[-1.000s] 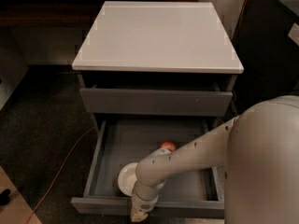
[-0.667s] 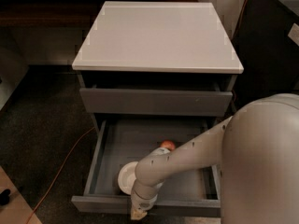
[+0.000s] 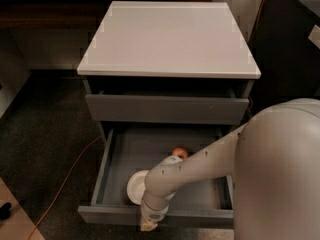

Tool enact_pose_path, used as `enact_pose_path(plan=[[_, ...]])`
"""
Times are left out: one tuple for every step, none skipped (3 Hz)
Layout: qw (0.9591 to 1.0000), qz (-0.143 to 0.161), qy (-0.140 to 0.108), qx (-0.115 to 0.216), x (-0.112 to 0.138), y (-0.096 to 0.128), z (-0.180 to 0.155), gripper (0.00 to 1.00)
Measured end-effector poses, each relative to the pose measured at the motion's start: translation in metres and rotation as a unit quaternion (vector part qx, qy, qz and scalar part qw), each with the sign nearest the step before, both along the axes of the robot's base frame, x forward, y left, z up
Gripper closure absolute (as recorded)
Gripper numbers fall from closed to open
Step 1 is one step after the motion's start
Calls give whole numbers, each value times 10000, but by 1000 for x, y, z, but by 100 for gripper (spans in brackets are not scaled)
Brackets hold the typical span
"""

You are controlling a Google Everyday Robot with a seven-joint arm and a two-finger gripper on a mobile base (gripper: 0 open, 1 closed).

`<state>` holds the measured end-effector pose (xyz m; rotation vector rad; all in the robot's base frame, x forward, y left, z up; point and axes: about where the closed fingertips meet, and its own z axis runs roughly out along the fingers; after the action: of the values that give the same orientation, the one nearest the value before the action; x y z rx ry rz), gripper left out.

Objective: Close middle drawer

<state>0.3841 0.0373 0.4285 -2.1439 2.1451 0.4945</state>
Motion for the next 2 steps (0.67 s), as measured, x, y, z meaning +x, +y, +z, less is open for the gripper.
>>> enact_pose_path(plan=[[10000, 0, 0, 0, 0, 0, 2, 100], [9996, -102, -258, -94, 20, -5, 3, 100]])
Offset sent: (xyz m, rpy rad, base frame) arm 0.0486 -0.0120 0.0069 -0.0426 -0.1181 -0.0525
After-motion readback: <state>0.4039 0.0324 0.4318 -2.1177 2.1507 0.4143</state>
